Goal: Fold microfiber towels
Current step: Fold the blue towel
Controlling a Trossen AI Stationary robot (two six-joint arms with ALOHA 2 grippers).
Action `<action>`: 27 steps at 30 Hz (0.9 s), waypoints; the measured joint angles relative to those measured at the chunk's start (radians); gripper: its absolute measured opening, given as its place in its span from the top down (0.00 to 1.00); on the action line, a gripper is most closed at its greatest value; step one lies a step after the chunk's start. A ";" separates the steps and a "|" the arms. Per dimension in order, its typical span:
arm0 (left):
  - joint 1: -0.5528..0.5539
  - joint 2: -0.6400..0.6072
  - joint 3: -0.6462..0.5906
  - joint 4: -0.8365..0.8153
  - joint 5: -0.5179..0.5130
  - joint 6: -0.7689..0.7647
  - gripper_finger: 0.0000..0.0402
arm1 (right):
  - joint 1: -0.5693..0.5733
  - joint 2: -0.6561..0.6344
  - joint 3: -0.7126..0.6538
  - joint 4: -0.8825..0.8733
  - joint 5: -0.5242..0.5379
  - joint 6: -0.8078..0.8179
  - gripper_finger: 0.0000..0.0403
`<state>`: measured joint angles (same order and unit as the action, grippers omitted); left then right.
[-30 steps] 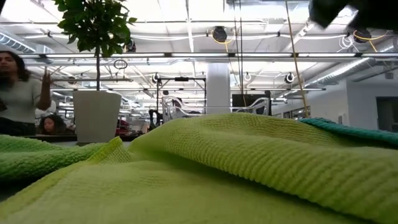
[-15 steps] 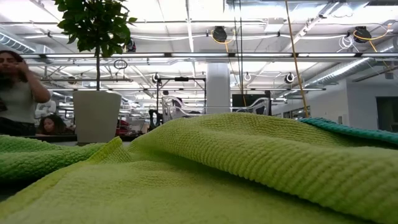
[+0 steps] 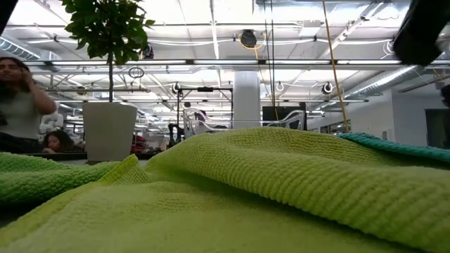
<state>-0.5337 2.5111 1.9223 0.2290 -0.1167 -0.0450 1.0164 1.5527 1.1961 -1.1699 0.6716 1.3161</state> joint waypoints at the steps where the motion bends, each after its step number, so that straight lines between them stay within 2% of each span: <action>1: -0.006 0.000 0.000 -0.013 -0.020 0.013 0.52 | 0.000 -0.008 0.000 -0.001 0.008 -0.001 1.00; 7: -0.050 -0.009 0.000 -0.163 -0.179 0.026 0.52 | -0.001 -0.029 0.000 -0.002 0.026 -0.019 1.00; 13: -0.055 -0.009 0.001 -0.218 -0.315 0.039 0.52 | -0.008 -0.032 0.000 -0.001 0.036 -0.020 1.00; 27: -0.076 -0.011 0.056 -0.359 -0.351 0.051 0.52 | -0.050 -0.085 0.000 0.011 0.065 -0.060 1.00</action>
<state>-0.6097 2.5001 1.9780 -0.1296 -0.4678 0.0056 0.9669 1.4680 1.1961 -1.1588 0.7364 1.2563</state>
